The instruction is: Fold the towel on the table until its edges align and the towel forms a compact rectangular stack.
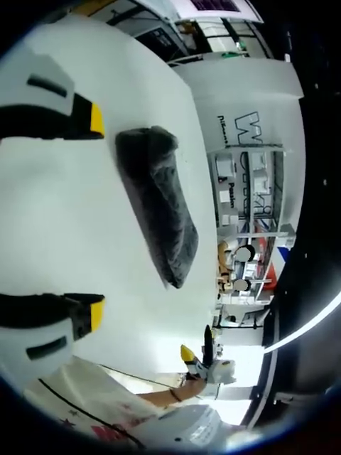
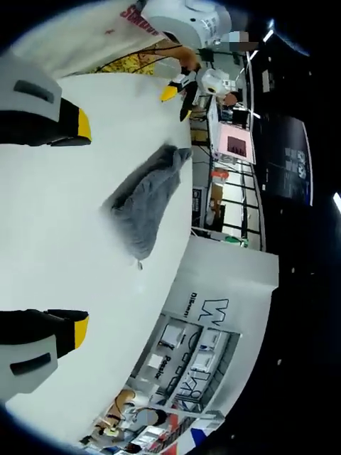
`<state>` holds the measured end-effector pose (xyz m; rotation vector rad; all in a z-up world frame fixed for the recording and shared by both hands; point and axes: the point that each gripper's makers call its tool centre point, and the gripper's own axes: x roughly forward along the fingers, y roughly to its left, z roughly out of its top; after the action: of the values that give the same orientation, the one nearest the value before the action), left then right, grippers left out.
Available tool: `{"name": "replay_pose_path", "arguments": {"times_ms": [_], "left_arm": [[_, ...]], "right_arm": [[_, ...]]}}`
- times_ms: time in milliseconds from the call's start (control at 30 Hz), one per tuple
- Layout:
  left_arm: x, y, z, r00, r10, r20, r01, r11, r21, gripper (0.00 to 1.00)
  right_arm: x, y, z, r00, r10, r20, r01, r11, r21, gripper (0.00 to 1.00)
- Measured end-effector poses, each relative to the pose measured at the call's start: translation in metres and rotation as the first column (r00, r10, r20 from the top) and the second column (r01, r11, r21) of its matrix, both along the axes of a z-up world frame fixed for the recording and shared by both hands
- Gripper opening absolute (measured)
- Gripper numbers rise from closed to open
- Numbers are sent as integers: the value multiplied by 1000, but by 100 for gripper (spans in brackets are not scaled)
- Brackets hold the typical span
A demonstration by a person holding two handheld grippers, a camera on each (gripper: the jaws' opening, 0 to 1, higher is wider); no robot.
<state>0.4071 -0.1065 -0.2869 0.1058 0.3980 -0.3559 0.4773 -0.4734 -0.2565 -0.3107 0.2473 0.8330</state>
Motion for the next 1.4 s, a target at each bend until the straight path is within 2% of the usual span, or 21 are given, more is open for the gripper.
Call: {"name": "replay_pose_path", "arguments": {"times_ms": [67, 133, 333, 867, 1067, 1400], "left_arm": [[0, -1, -1, 1000, 0, -5, 0, 1000, 2, 94], [-1, -1, -3, 1000, -2, -19, 3, 1000, 8, 94], [0, -2, -3, 1000, 0, -24, 1, 1000, 14, 94], [4, -2, -3, 999, 16, -30, -16, 1000, 3, 94], [4, -9, 1, 1000, -7, -26, 7, 1000, -4, 95], [10, 7, 14, 999, 40, -8, -40, 999, 23, 96]], "right_arm": [[-5, 1, -5, 1000, 9, -26, -8, 999, 36, 100], [-6, 1, -10, 999, 1, -32, 0, 999, 35, 100], [-8, -1, -32, 994, -20, -105, 18, 999, -26, 100], [-2, -4, -37, 992, -34, -125, 32, 999, -17, 100], [-1, -4, -35, 993, -32, -117, 33, 999, 2, 100], [-3, -6, -41, 991, -34, -130, 35, 999, 0, 100]]}}
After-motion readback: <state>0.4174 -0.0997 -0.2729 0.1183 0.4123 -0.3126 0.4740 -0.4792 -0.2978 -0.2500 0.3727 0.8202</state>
